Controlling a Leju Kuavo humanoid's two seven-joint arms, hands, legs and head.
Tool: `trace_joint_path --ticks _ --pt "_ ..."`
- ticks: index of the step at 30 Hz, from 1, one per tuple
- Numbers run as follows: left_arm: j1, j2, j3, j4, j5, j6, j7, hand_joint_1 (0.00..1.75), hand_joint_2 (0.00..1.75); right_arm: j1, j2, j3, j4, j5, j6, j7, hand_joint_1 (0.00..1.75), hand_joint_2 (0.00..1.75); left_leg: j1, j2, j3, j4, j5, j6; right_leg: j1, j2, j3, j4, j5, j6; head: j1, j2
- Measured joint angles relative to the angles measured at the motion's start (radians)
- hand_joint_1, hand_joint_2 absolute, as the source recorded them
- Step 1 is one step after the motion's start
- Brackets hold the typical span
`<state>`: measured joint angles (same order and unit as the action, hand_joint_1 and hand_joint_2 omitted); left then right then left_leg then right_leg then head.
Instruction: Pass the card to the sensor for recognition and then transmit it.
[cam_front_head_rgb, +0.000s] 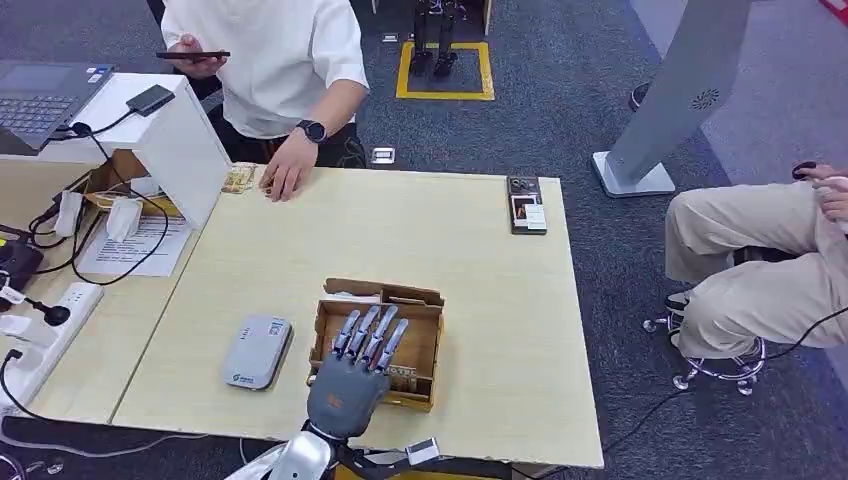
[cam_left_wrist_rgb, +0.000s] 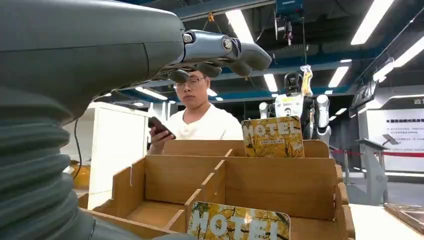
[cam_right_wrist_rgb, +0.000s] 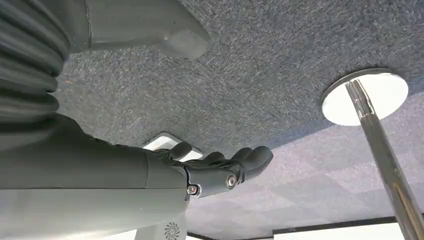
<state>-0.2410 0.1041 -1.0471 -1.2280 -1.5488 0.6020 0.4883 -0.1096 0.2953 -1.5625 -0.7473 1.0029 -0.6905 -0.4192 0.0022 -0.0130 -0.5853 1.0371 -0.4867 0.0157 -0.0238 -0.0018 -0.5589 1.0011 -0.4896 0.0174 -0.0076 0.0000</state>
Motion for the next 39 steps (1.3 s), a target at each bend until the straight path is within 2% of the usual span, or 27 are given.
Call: trace_joint_path --ticks 8,12,14,16,21,23,28,35,37,39 --pt "0.0 0.001 0.0 0.003 0.0 -0.003 -0.009 0.0 1.75 0.0 0.0 0.0 -0.005 0.001 0.0 0.006 0.0 1.75 0.0 0.0 0.001 0.0 0.0 0.0 0.0 0.0 0.001 0.0 0.0 0.0 0.0 0.0" --pt "0.009 0.001 0.0 0.003 0.0 0.028 -0.056 0.0 1.75 0.001 0.0 0.0 -0.005 0.0 0.0 0.005 0.0 1.75 0.0 0.0 0.001 0.0 0.0 0.0 0.0 0.0 0.001 0.0 0.0 0.0 0.0 0.0" --pt "0.026 0.0 0.0 0.003 0.0 0.057 -0.098 0.0 1.75 0.001 0.0 0.0 -0.005 -0.003 0.0 0.004 0.0 1.75 0.0 0.0 0.001 0.0 0.0 0.0 0.0 0.0 0.001 0.0 0.0 0.0 0.0 0.0" --pt "0.049 -0.007 0.008 0.003 0.002 0.08 -0.165 0.0 1.75 0.001 0.0 0.0 -0.005 -0.006 0.0 0.003 0.0 1.75 0.0 0.0 0.001 0.0 0.0 0.0 0.0 0.0 0.001 0.0 0.0 0.0 0.0 0.0" --pt "0.109 -0.025 0.057 -0.008 0.036 0.089 -0.324 0.0 1.75 0.005 0.0 0.0 -0.005 -0.009 0.0 -0.008 0.0 1.75 0.0 0.0 0.0 0.0 0.0 0.0 0.0 0.0 0.0 0.0 0.0 0.0 0.0 0.0" --pt "0.127 -0.033 0.084 -0.013 0.042 0.089 -0.36 0.0 1.75 0.005 0.0 0.0 -0.005 -0.009 0.0 -0.01 0.0 1.75 0.0 0.0 0.0 0.0 0.0 0.0 0.0 0.0 0.0 0.0 0.0 0.0 0.0 0.0" --pt "0.152 -0.045 0.125 -0.017 0.037 0.089 -0.392 0.0 1.75 0.006 0.0 0.0 -0.005 -0.01 0.0 -0.01 0.0 1.75 0.0 0.0 0.0 0.0 0.0 0.0 0.0 0.0 0.0 0.0 0.0 0.0 0.0 0.0" --pt "0.165 -0.053 0.151 -0.018 0.027 0.088 -0.394 0.0 1.75 0.006 0.0 0.0 -0.005 -0.011 0.0 -0.01 0.0 1.75 0.0 0.0 0.0 0.0 0.0 0.0 0.0 0.0 0.0 0.0 0.0 0.0 0.0 0.0" --pt "0.168 -0.056 0.156 -0.018 0.004 0.086 -0.393 0.0 1.75 0.006 0.0 0.0 -0.005 -0.011 0.0 -0.01 0.0 1.75 0.0 0.0 0.0 0.0 0.0 0.0 0.0 0.0 0.0 0.0 0.0 0.0 0.0 0.0" --pt "0.165 -0.054 0.169 -0.017 0.002 0.082 -0.361 0.0 1.75 0.006 0.0 0.0 -0.005 -0.009 0.0 -0.01 0.0 1.75 0.0 0.0 0.0 0.0 0.0 0.0 0.0 0.0 0.0 0.0 0.0 0.0 0.0 0.0"
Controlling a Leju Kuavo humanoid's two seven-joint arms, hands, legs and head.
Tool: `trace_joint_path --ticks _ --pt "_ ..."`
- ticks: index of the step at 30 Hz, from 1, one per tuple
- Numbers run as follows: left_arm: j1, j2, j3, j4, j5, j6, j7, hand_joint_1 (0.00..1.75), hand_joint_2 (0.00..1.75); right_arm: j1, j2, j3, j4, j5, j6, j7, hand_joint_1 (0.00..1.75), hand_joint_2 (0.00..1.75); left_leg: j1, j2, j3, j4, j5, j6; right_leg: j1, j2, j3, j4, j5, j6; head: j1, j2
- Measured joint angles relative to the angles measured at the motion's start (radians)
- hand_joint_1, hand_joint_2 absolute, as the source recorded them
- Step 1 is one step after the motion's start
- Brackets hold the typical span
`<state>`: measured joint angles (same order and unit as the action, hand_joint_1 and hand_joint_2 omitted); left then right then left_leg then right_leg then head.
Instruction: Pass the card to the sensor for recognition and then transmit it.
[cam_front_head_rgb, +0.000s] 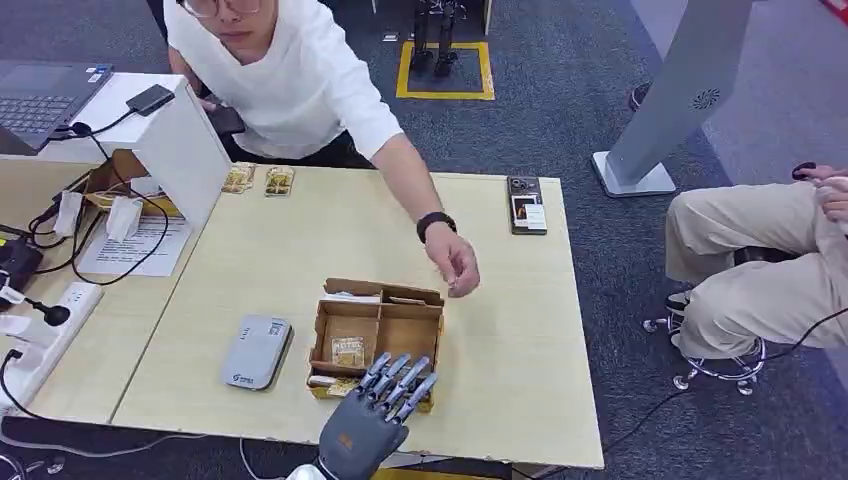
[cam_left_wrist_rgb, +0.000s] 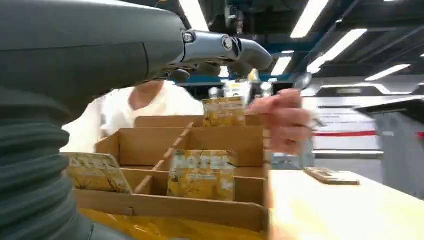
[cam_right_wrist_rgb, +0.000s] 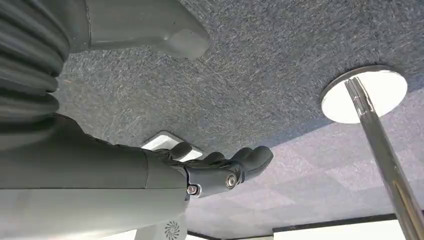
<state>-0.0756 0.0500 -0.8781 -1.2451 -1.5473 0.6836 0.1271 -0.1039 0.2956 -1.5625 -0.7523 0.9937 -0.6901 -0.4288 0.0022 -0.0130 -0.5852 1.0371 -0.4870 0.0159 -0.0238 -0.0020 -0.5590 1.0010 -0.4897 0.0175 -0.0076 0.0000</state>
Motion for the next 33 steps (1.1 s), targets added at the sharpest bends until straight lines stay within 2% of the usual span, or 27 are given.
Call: trace_joint_path --ticks 2,3,6,13,19,33 --pt "-0.021 0.011 0.001 0.0 0.0 -0.008 0.098 0.0 1.75 0.0 0.0 0.0 0.0 0.002 0.0 0.0 0.0 1.75 0.0 0.0 0.0 0.0 0.0 0.0 0.0 0.0 0.0 0.0 0.0 0.0 0.0 0.0" --pt "-0.036 0.017 -0.004 0.001 0.0 -0.018 0.169 0.0 1.75 -0.001 0.0 0.0 0.0 0.002 0.0 0.0 0.0 1.75 0.0 0.0 0.0 0.0 0.0 0.0 0.0 0.0 0.0 0.0 0.0 0.0 0.0 0.0" --pt "-0.089 0.038 -0.058 0.01 -0.001 -0.047 0.321 0.0 1.75 -0.001 0.0 0.0 0.0 0.003 0.0 0.0 0.0 1.75 0.0 0.0 0.0 0.0 0.001 0.0 0.0 -0.001 0.0 0.0 0.0 0.0 0.0 0.0" --pt "-0.16 0.067 -0.175 0.033 -0.002 -0.075 0.442 0.0 1.75 -0.001 0.001 0.0 0.0 0.005 0.0 0.008 0.0 1.75 0.0 0.0 0.0 0.0 0.001 0.0 0.0 0.0 0.0 0.0 0.0 0.0 0.0 0.0" --pt "-0.196 0.079 -0.238 0.047 -0.002 -0.077 0.509 0.0 1.75 -0.001 0.003 0.0 0.0 0.008 0.0 0.016 0.0 1.75 0.0 0.0 0.0 0.0 0.0 0.0 0.0 0.0 0.0 0.0 0.0 0.0 0.0 0.0" --pt "-0.209 0.092 -0.27 0.05 -0.002 -0.076 0.513 0.0 1.75 0.0 0.003 0.0 -0.002 0.008 0.0 0.018 0.0 1.75 0.0 0.0 0.0 0.0 0.0 0.0 0.0 0.0 0.0 0.0 0.0 0.0 0.0 0.0"
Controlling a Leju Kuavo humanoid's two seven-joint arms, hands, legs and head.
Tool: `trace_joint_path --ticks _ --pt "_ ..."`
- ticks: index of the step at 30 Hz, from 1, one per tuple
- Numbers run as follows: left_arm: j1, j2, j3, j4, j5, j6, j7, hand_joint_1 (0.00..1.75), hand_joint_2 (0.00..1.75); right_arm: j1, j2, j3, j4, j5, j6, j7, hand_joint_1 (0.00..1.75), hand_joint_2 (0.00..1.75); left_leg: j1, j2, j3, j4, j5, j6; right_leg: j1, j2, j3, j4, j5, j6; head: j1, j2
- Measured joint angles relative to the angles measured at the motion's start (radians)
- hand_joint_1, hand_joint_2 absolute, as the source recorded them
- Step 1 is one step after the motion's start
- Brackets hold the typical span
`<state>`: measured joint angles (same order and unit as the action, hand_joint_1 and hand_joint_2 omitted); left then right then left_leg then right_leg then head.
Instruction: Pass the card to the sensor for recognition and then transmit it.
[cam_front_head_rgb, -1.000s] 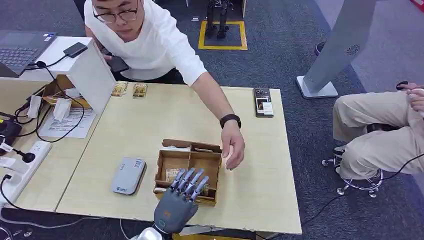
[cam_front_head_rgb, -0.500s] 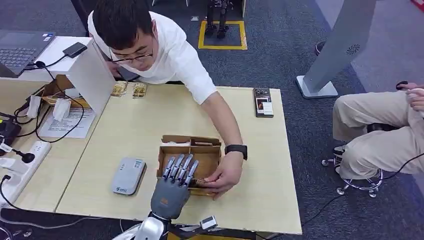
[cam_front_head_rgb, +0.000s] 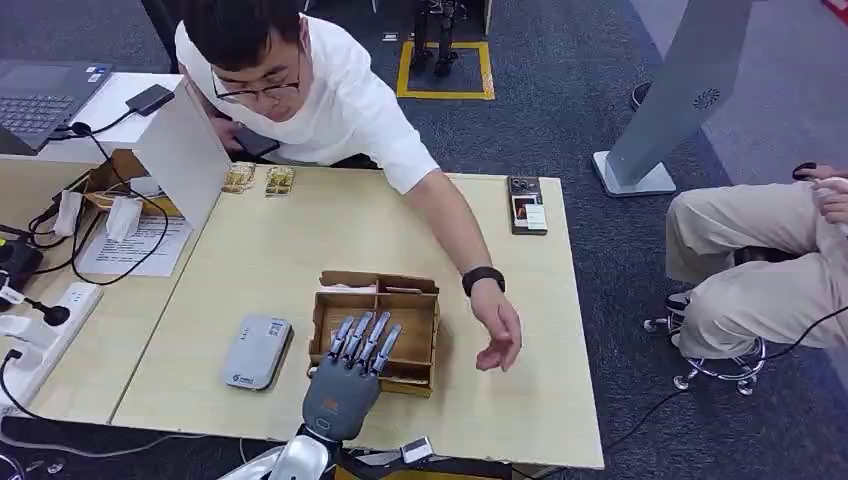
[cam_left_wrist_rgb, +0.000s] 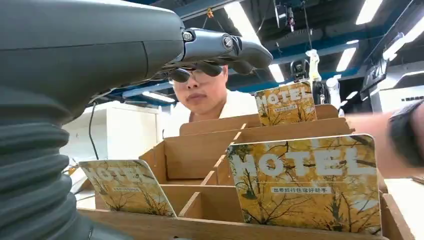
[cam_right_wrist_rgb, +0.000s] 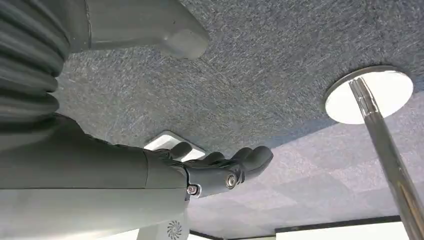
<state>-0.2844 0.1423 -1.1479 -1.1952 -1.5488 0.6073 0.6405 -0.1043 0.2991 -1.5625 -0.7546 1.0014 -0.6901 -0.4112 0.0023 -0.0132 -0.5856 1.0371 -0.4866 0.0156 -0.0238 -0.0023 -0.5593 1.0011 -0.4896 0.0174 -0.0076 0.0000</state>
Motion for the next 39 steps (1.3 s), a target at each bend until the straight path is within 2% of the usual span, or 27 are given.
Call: trace_joint_path --ticks 26,27,28,29,30,33,36,39 --pt "-0.004 0.0 -0.005 0.005 0.0 0.0 0.0 0.0 1.75 0.0 0.003 0.0 0.0 0.0 0.0 0.0 0.0 1.75 0.0 0.0 0.0 0.0 0.0 0.0 0.0 0.0 0.0 0.0 0.0 0.0 0.0 0.0" --pt "-0.004 0.0 -0.005 0.005 0.0 0.0 0.0 0.49 1.75 0.0 0.003 0.0 0.0 0.0 0.0 0.0 0.0 1.75 0.0 0.0 0.0 0.0 0.0 0.0 0.0 0.0 0.0 0.0 0.0 0.0 0.0 0.0" --pt "-0.004 0.0 -0.005 0.005 0.0 0.0 0.0 1.1 1.75 0.0 0.003 0.0 0.0 0.0 0.0 0.0 0.0 1.75 0.0 0.0 0.0 0.0 0.0 0.0 0.0 0.0 0.0 0.0 0.0 0.0 0.0 0.0" --pt "-0.004 0.0 -0.005 0.005 0.0 -0.001 0.0 1.43 1.75 0.0 0.003 0.0 0.0 0.0 0.0 0.0 0.0 1.75 0.0 0.0 0.0 0.0 0.0 0.0 0.0 0.0 0.0 0.0 0.0 0.0 0.0 0.0" --pt "0.0 0.0 -0.005 0.005 0.0 -0.005 -0.003 1.5 1.75 0.0 0.003 0.0 0.0 -0.004 0.0 0.0 0.0 1.75 0.0 0.0 0.0 0.0 0.0 0.0 0.0 0.0 0.0 0.0 0.0 0.0 0.0 0.0" --pt "0.016 0.0 -0.005 0.005 0.0 -0.012 -0.015 1.52 1.75 0.0 0.003 0.0 0.0 -0.007 0.0 0.001 0.0 1.75 0.0 0.0 0.0 0.0 0.0 0.0 0.0 0.0 0.0 0.0 0.0 0.0 0.0 0.0" --pt "0.024 0.0 -0.004 0.006 0.0 -0.019 -0.055 1.66 1.75 0.0 0.003 0.0 0.0 -0.008 0.0 0.001 0.0 1.75 0.0 0.0 0.0 0.0 0.0 0.0 0.0 0.0 0.0 0.0 0.0 0.0 0.0 0.0" --pt "0.033 0.0 0.002 0.009 0.0 -0.029 -0.076 1.66 1.75 0.001 0.003 0.0 0.0 -0.008 0.0 0.001 0.0 1.75 0.0 0.0 0.0 0.0 0.0 0.0 0.0 0.0 0.0 0.0 0.0 0.0 0.0 0.0"
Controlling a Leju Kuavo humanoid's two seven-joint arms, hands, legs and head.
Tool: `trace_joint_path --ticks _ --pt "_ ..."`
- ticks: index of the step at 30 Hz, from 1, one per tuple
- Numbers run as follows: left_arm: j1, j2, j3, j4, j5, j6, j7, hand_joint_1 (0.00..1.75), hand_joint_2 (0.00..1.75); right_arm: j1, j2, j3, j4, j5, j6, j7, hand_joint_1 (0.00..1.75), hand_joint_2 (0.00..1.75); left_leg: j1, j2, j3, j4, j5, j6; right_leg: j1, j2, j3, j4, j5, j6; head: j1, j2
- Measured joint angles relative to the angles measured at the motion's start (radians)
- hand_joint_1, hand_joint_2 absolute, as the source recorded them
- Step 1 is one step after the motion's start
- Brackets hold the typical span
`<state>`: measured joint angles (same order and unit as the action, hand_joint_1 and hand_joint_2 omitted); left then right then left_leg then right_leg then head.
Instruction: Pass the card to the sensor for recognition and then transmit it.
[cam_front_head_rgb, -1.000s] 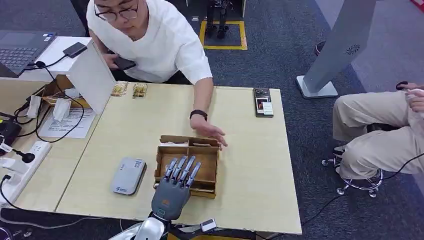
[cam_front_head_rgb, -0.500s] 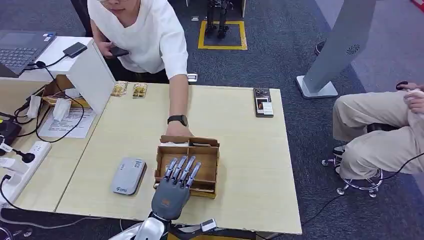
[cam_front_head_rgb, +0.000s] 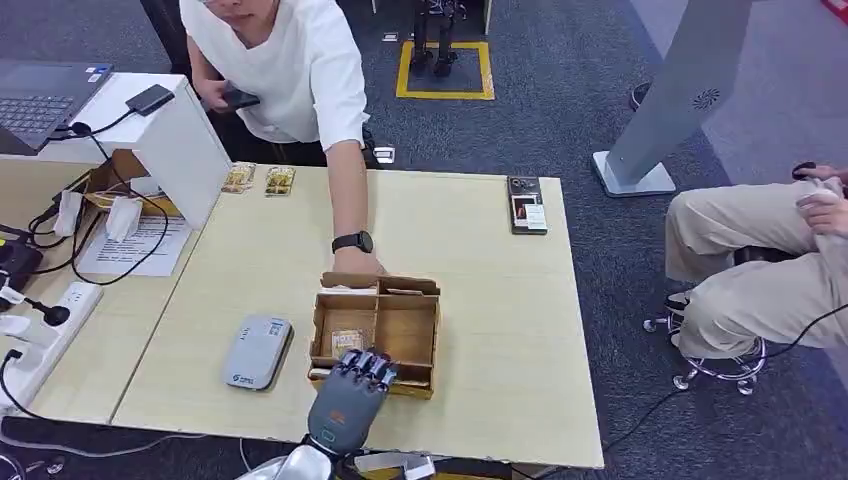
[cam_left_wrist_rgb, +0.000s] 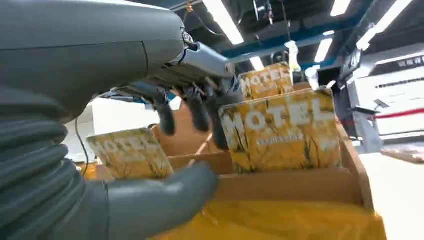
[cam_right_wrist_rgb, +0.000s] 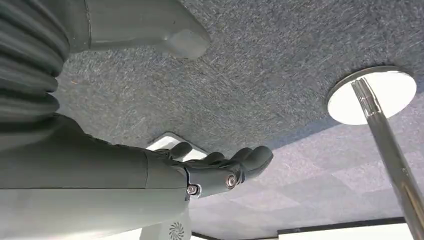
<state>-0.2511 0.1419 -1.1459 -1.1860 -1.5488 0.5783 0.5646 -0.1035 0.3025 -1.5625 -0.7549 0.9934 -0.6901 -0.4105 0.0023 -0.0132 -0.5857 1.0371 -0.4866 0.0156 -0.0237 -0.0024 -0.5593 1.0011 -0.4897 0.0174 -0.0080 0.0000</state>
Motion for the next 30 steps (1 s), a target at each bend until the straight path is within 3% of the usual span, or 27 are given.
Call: trace_joint_path --ticks 2,6,15,16,21,22,24,25,30 --pt "0.005 -0.001 0.008 0.002 0.0 -0.003 -0.008 1.75 1.75 0.0 0.0 0.0 0.0 0.0 0.0 0.0 0.0 1.75 0.0 0.0 0.0 0.0 0.0 0.0 0.0 0.0 0.0 0.0 0.0 0.0 0.0 0.0" --pt "0.009 -0.002 0.022 0.009 0.0 -0.009 -0.021 1.73 1.75 0.0 0.0 0.0 0.0 0.0 0.0 0.0 0.0 1.75 0.0 0.0 0.0 0.0 0.0 0.0 0.0 0.0 0.0 0.0 0.0 0.0 0.0 0.0" --pt "0.023 -0.011 0.055 0.024 0.0 -0.001 -0.029 1.4 1.75 0.0 0.002 0.0 0.0 0.003 0.0 0.0 0.0 1.75 0.0 0.0 0.0 0.0 0.0 0.0 0.0 0.0 0.0 0.0 0.0 0.0 0.0 0.0" --pt "0.025 -0.011 0.058 0.026 0.0 0.001 -0.029 1.15 1.75 0.0 0.003 0.0 0.0 0.003 0.0 0.0 0.0 1.75 0.0 0.0 0.0 0.0 0.0 0.0 0.0 0.0 0.0 0.0 0.0 0.0 0.0 0.0" --pt "0.034 -0.012 0.063 0.032 0.0 0.002 -0.03 1.15 1.75 0.0 0.003 0.0 0.0 0.003 0.0 0.0 0.0 1.75 0.0 0.0 0.001 0.0 0.0 0.0 0.0 0.0 0.001 0.0 0.0 0.0 0.0 0.0" --pt "0.035 -0.013 0.064 0.032 0.0 0.002 -0.03 0.93 1.75 0.0 0.003 0.0 0.0 0.003 0.0 0.0 0.0 1.75 0.0 0.0 0.001 0.0 0.0 0.0 0.0 0.0 0.001 0.0 0.0 0.0 0.0 0.0" --pt "0.036 -0.016 0.068 0.034 0.0 0.002 -0.03 0.23 1.75 0.0 0.003 0.0 0.0 0.003 0.0 0.0 0.0 1.75 0.0 0.0 0.001 0.0 0.0 0.0 0.0 0.0 0.001 0.0 0.0 0.0 0.0 0.0" --pt "0.037 -0.016 0.069 0.034 0.0 0.002 -0.03 0.02 1.75 0.0 0.003 0.0 0.0 0.003 0.0 0.0 0.0 1.75 0.0 0.0 0.001 0.0 0.0 0.0 0.0 -0.001 0.001 0.0 0.0 0.0 0.0 0.0" --pt "0.041 -0.016 0.072 0.043 0.0 0.018 -0.021 0.0 1.75 0.0 0.003 0.0 0.0 0.003 0.0 0.0 0.0 1.75 0.0 0.0 0.001 0.0 0.0 0.0 0.0 -0.001 0.001 0.0 0.0 0.0 0.0 0.0"
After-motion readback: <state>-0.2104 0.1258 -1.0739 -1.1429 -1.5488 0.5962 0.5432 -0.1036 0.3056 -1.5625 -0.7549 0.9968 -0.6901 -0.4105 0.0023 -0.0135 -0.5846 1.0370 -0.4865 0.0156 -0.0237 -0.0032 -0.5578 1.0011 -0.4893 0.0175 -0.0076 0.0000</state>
